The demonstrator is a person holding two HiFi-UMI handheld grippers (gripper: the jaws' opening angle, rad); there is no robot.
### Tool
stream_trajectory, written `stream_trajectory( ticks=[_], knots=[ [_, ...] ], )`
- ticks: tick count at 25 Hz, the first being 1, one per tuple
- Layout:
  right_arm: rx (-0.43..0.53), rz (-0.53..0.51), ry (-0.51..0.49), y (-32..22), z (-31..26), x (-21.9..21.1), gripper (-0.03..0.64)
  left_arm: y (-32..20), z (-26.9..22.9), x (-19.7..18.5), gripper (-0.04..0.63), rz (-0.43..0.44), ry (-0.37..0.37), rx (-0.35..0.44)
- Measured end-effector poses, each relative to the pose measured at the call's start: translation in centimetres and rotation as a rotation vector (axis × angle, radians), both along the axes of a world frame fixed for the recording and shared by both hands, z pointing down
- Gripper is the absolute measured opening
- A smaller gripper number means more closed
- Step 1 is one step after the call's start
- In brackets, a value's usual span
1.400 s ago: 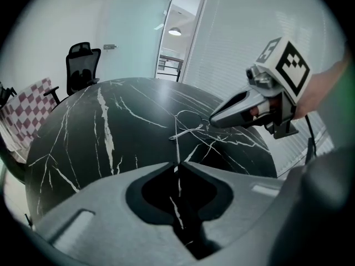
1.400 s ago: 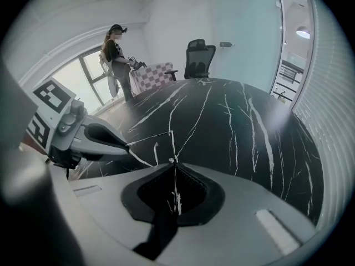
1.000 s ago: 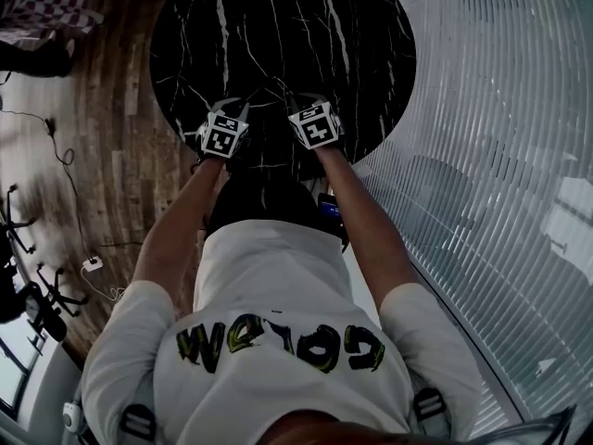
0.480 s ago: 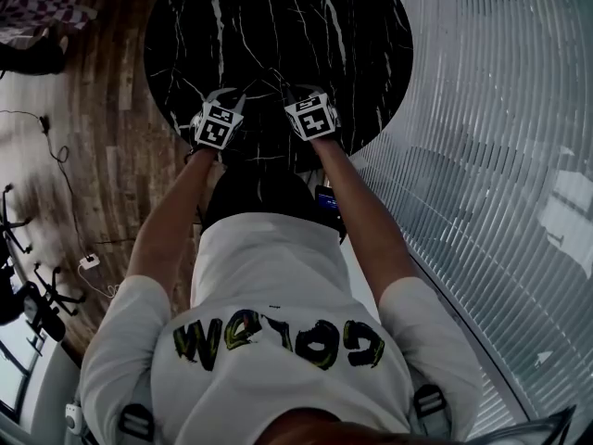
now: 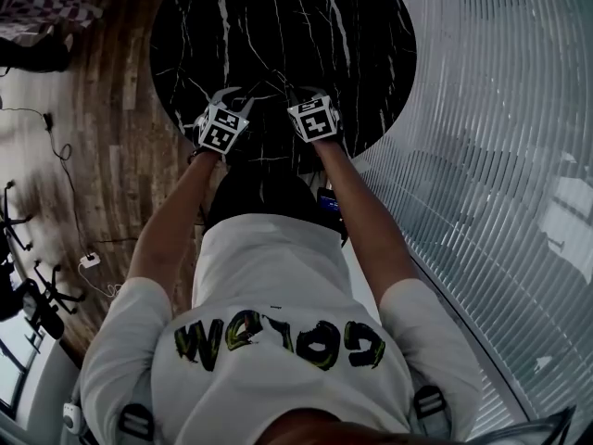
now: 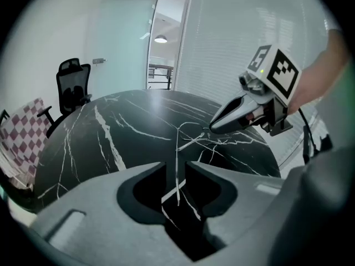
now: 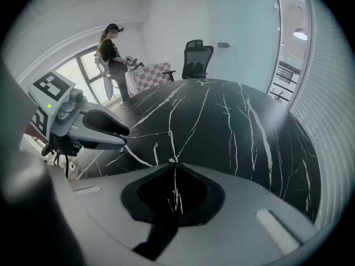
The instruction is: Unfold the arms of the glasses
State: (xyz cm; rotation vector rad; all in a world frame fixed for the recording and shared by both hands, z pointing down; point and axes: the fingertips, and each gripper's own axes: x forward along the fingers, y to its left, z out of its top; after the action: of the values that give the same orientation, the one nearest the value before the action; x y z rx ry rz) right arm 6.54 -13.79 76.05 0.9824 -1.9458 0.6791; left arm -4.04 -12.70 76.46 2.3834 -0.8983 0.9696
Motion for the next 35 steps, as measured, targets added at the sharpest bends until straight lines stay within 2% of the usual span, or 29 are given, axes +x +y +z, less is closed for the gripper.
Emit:
stream_trajectory(
  ticks=[3, 6, 11, 14, 25, 30, 35],
  knots=[
    [0.006, -0.001, -0.001, 0.0, -0.1, 0.0, 0.011, -0.8, -1.5, 1.1, 0.109, 0.055, 0.004, 0.064],
    [0.009, -0.007, -0.002, 0.0, -0.3, -0.1, 0.011, -1.3, -3.0, 2.8, 0.12, 0.148, -0.013, 0.13],
    [0.009, -0.001, -0.001, -0.1, -0.5, -0.1, 0.011, -0.7, -2.8, 5.9, 0.121, 0.349, -0.104, 0.177],
    [0.004, -0.003, -0.001, 0.0, -0.4, -0.1, 0.011, -0.5, -2.0, 7.1, 0.123, 0.433, -0.151, 0.192],
    [0.011, -0.004, -0.003, -0.1, -0.4, 0.1, 0.011, 0.0, 0.7, 9.0, 0.123, 0.766, -0.383, 0.277],
    [0.002, -0.003, -0.004, 0.0, -0.5, 0.0, 0.011, 0.3, 1.2, 9.7, 0.107, 0.848, -0.421, 0.266],
    [0.002, -0.002, -0.008, -0.2, -0.5, 0.0, 0.011, 0.6, 1.4, 9.7, 0.066, 0.865, -0.416, 0.242]
  ],
)
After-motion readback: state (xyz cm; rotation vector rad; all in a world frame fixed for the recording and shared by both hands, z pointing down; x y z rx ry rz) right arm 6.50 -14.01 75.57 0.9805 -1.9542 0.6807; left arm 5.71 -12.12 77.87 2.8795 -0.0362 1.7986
